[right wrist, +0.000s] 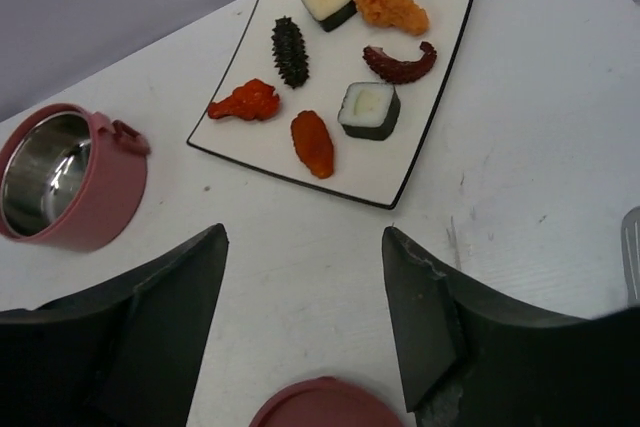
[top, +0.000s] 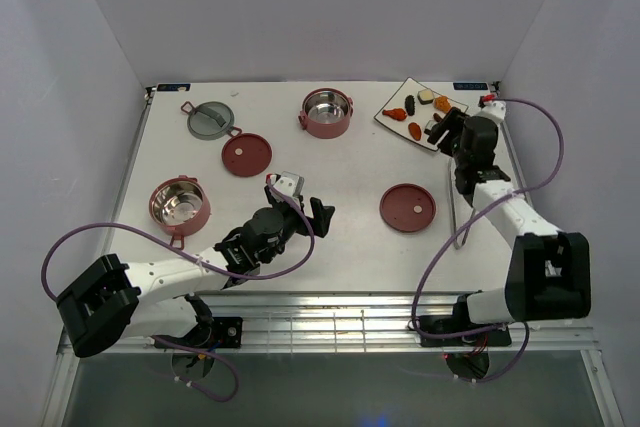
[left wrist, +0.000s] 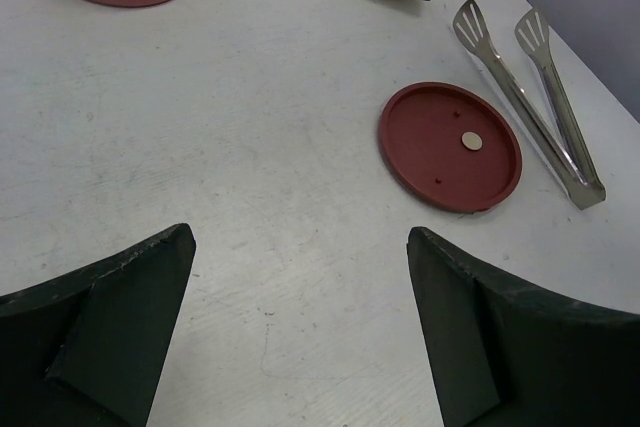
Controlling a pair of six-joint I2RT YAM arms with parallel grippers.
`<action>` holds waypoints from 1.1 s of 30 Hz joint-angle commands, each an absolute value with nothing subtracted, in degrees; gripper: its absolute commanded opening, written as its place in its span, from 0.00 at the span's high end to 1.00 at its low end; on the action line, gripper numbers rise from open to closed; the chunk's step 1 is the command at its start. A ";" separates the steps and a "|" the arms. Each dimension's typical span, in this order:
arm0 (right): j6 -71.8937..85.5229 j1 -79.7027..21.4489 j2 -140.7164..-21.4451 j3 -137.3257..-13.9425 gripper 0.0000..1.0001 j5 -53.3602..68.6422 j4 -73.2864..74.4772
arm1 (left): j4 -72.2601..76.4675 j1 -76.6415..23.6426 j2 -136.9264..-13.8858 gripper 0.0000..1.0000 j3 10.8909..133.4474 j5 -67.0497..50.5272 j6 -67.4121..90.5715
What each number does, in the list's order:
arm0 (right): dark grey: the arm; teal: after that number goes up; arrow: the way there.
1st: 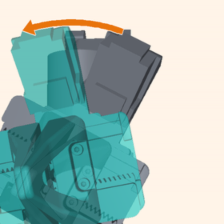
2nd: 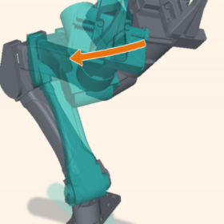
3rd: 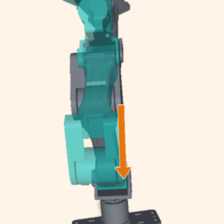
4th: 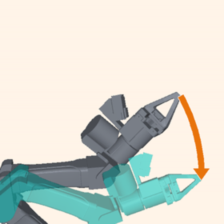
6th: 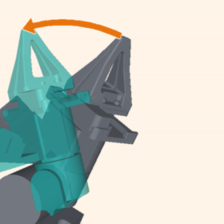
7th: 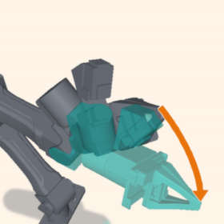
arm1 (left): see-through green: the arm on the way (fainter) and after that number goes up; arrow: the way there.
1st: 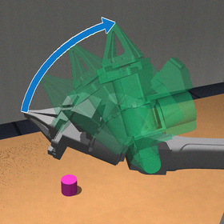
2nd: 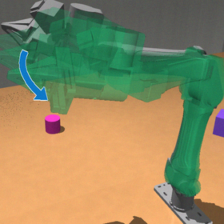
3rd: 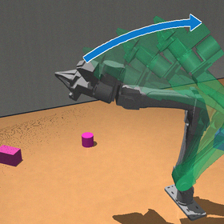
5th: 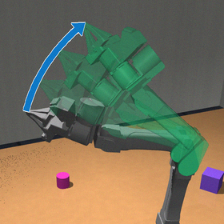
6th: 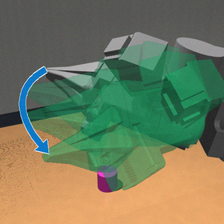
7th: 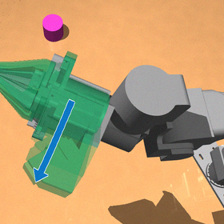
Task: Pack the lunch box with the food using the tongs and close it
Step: Adjust the plate at the center of the board.
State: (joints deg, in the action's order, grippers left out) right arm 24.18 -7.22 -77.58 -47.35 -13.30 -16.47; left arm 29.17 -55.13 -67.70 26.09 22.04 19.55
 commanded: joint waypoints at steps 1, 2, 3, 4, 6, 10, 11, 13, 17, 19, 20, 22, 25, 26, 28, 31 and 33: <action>27.59 -0.73 -84.95 -54.22 0.33 -2.48 -12.93 | 30.23 -55.11 -65.92 0.02 26.02 21.45 20.21; 28.29 1.30 -86.64 -56.32 0.35 0.32 -12.57 | 30.23 -55.11 -65.92 0.02 26.02 21.45 20.30; 29.61 2.62 -88.14 -57.21 0.37 2.70 -12.57 | 30.23 -55.11 -65.92 0.02 26.02 21.53 20.22; 29.97 4.81 -91.55 -58.35 0.38 4.20 -12.66 | 30.23 -55.11 -65.92 0.02 26.02 21.79 20.21; 30.93 6.93 -95.08 -62.11 0.41 8.77 -12.31 | 30.23 -55.11 -66.01 0.02 26.02 22.06 20.04; 32.69 11.59 -104.12 -67.93 0.48 14.58 -12.04 | 30.15 -55.11 -66.71 0.02 26.19 22.41 19.86; 32.87 12.12 -105.37 -68.72 0.48 15.37 -11.95 | 30.15 -55.11 -67.14 0.02 26.28 22.41 19.69; 33.05 12.91 -108.61 -70.91 0.51 16.34 -11.95 | 30.15 -55.11 -67.32 0.02 26.45 22.33 19.69; 32.96 13.36 -113.37 -74.79 0.54 19.33 -11.34 | 30.15 -55.11 -67.68 0.02 26.63 22.06 19.69; 32.87 13.36 -115.13 -75.93 0.54 19.95 -10.99 | 30.15 -55.11 -67.76 0.02 26.72 21.97 19.51; 32.87 13.36 -115.57 -76.63 0.54 20.21 -10.90 | 30.15 -55.11 -67.68 0.02 26.72 22.15 19.51; 32.52 13.45 -116.98 -77.43 0.54 20.30 -10.72 | 30.15 -55.11 -67.76 0.02 26.63 22.41 19.34; 31.99 13.45 -119.25 -79.97 0.54 20.57 -8.80 | 30.15 -55.11 -67.76 0.02 26.72 22.41 19.25; 31.91 13.45 -119.70 -80.59 0.54 21.35 -8.27 | 30.15 -55.11 -67.76 0.02 26.63 22.33 19.25; 32.25 13.36 -120.15 -81.30 0.56 21.97 -7.12 | 30.15 -55.11 -67.76 0.02 26.72 22.41 19.25; 33.04 13.27 -117.96 -79.54 0.57 22.15 -8.79 | 30.15 -55.11 -67.94 0.02 26.89 22.41 19.25; 34.36 12.92 -116.64 -79.10 0.57 22.06 -8.96 | 30.15 -55.11 -68.12 0.02 26.98 22.06 19.16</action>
